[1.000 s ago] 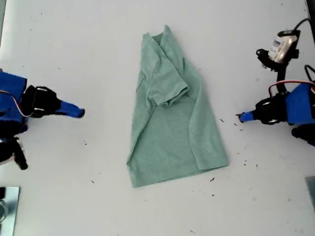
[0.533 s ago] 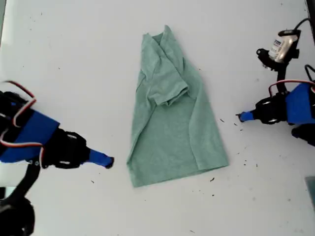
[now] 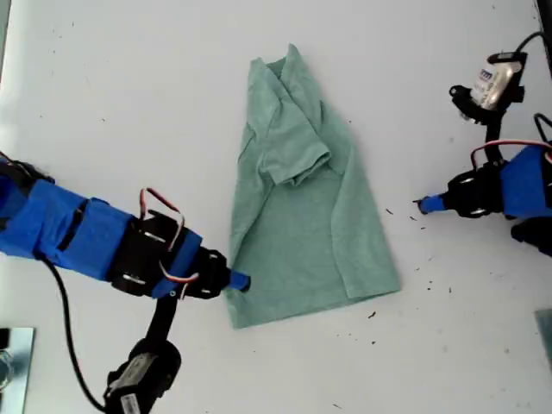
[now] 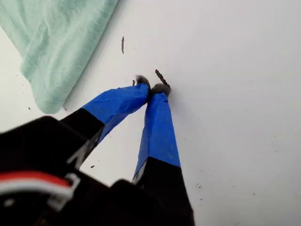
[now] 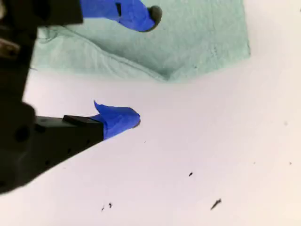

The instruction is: Fold t shirt

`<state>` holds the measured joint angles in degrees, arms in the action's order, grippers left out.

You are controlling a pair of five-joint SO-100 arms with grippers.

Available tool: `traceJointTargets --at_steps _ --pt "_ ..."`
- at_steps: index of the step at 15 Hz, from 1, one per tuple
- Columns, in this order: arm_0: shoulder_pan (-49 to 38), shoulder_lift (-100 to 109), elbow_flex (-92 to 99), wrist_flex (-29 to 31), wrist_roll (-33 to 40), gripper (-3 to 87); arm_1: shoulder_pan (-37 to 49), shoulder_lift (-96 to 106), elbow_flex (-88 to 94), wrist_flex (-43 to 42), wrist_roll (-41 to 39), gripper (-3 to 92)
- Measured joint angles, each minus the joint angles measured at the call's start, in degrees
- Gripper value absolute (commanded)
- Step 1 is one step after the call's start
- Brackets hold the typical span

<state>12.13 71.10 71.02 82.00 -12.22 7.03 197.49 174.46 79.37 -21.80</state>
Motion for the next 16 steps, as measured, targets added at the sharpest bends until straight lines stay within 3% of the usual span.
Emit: traceJointTargets --at_steps 1,3,6,11,16 --pt "-0.8 -3.0 -0.3 -1.1 0.4 24.5 0.0 0.2 0.0 0.1 0.0 2.4" --pt "-2.1 -9.0 -1.7 -1.8 0.4 -0.2 -0.7 0.2 0.0 0.1 0.0 2.4" --pt "-3.2 -10.4 -2.3 -1.3 -1.4 -0.2 -1.3 0.4 0.0 0.2 0.1 2.4" --pt "-4.1 2.2 2.9 7.8 -3.1 -0.1 -1.7 0.5 0.0 0.3 0.1 2.4" --pt "-5.1 3.6 -7.4 7.0 1.1 -0.1 -1.7 0.8 0.0 0.3 0.1 2.4"
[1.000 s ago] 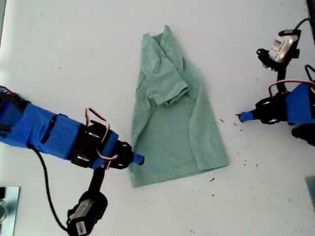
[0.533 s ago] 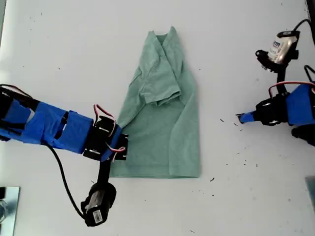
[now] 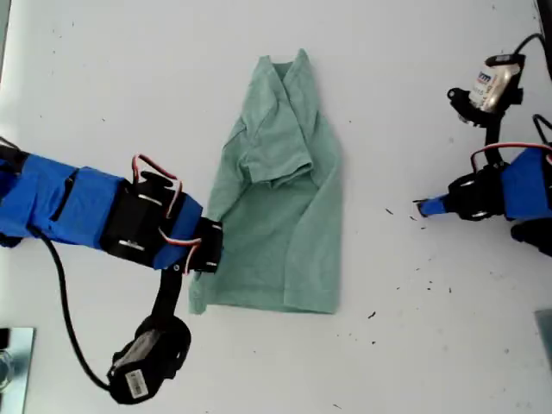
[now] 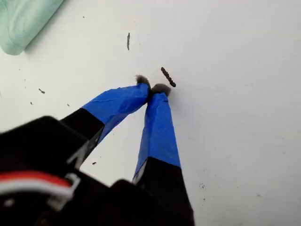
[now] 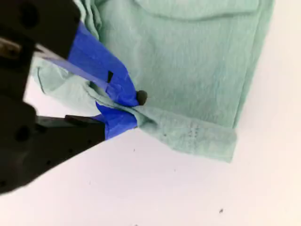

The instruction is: Fold t shirt

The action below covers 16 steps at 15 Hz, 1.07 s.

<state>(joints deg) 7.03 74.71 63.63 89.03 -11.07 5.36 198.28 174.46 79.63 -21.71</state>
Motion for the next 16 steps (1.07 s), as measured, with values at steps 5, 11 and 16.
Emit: traceJointTargets --at_steps 5,11,16 --pt "-4.2 -9.1 -10.0 -16.1 10.0 19.5 -0.2 0.0 0.0 0.0 0.0 2.4" --pt "-6.9 -23.0 -12.2 -25.1 20.6 25.8 -0.2 0.0 0.0 0.0 0.0 2.4" --pt "-4.1 3.2 -9.9 -16.3 20.4 24.6 -0.2 0.0 0.1 0.0 0.0 2.4"
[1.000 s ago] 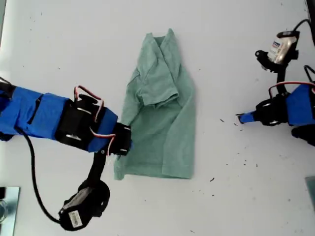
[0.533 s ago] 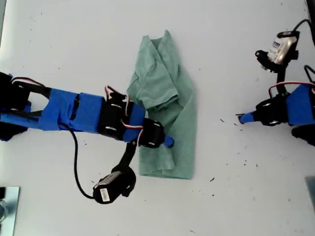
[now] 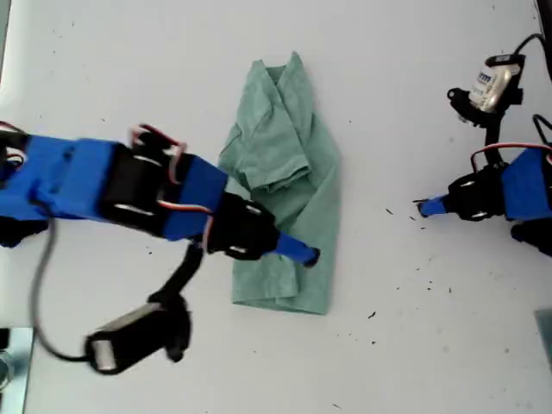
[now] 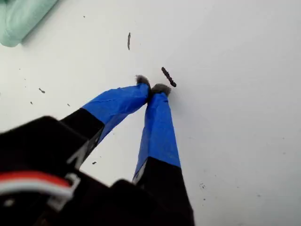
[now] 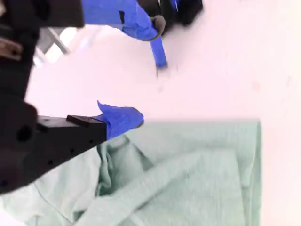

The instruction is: Fold t shirt

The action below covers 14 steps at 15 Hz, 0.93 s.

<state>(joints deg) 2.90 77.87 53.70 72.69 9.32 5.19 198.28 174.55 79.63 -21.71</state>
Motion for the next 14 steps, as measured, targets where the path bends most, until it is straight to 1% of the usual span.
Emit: traceJointTargets --at_steps 1,2,3,4,5,6,7,8,10,11,12,13,14 --pt "0.7 9.2 1.8 3.8 -0.4 23.2 0.0 0.0 0.0 0.0 0.0 2.4" --pt "0.4 17.5 7.6 6.7 -1.6 22.2 0.0 0.0 0.0 0.0 0.0 2.4" --pt "-0.3 25.0 17.6 6.9 -4.0 19.1 0.0 0.0 0.0 0.0 0.0 2.4" --pt "-0.3 31.0 30.2 4.2 -6.1 15.3 0.0 0.0 0.0 0.0 0.0 2.4" --pt "0.2 36.3 44.3 -0.4 -8.8 9.8 0.0 0.0 0.0 0.0 0.0 2.4" --pt "0.4 40.1 59.1 -6.8 -11.4 3.9 0.0 0.0 0.0 0.0 0.0 2.4" --pt "0.4 43.0 73.1 -13.1 -15.0 2.7 0.0 0.0 0.0 0.0 0.0 2.4" --pt "0.4 45.2 85.2 -17.7 -19.1 1.5 0.0 0.0 0.0 0.0 0.0 2.4" --pt "0.3 51.6 101.7 -26.4 -22.5 -0.1 0.0 0.0 0.0 0.0 0.0 2.4" --pt "-0.4 56.4 107.1 -29.5 -23.3 -0.2 0.0 0.0 0.0 0.0 0.0 2.4" --pt "-0.7 60.1 109.6 -30.0 -23.7 -0.2 0.0 0.0 0.0 0.0 0.1 2.4" --pt "-0.8 62.1 110.0 -28.7 -23.8 6.2 0.0 0.0 -0.1 0.0 0.8 2.4" --pt "-0.7 61.6 105.6 -23.6 -23.8 25.7 -0.7 -0.2 -0.2 0.1 2.0 13.8"
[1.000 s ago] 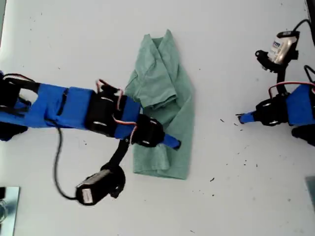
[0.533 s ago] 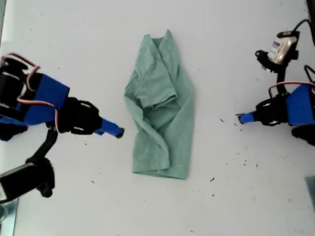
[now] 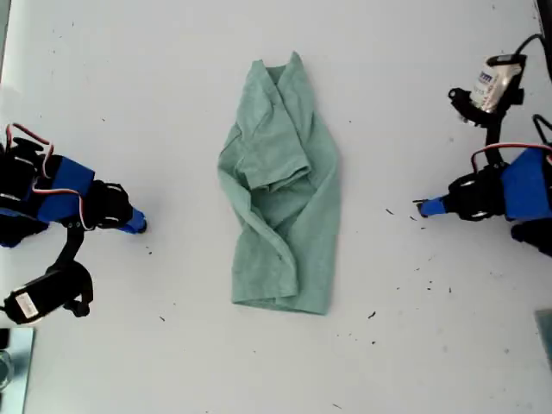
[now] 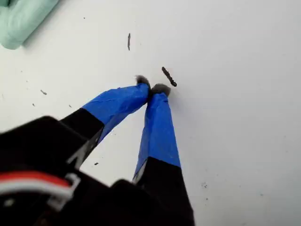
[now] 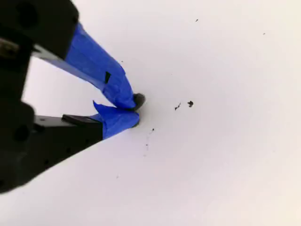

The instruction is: Fold t shirt

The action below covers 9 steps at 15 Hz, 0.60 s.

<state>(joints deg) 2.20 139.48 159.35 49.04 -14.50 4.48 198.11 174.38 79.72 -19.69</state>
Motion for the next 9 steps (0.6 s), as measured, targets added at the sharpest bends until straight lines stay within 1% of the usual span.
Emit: traceJointTargets --at_steps 1,2,3,4,6,7,9 --pt "0.3 -3.9 -9.5 7.6 0.0 28.5 -1.1 -3.3 -4.2 0.0 1.8 23.6" --pt "1.4 -10.7 -22.2 15.9 0.5 29.3 -2.7 -9.6 -12.1 0.0 4.9 27.1" --pt "3.0 -20.0 -37.4 23.9 2.1 31.1 -6.1 -21.8 -23.6 0.1 7.3 28.0" --pt "4.2 -29.4 -52.4 29.1 4.0 31.3 -9.1 -35.9 -36.8 0.3 9.0 28.7" --pt "5.9 -46.8 -76.6 32.1 8.2 31.4 -14.0 -63.9 -63.2 3.3 11.6 28.8" --pt "6.2 -53.5 -83.3 32.5 9.1 31.7 -15.6 -76.8 -74.1 4.8 12.6 28.8" --pt "6.2 -60.8 -89.0 32.5 9.6 32.1 -17.3 -96.2 -92.4 7.8 14.1 28.6"
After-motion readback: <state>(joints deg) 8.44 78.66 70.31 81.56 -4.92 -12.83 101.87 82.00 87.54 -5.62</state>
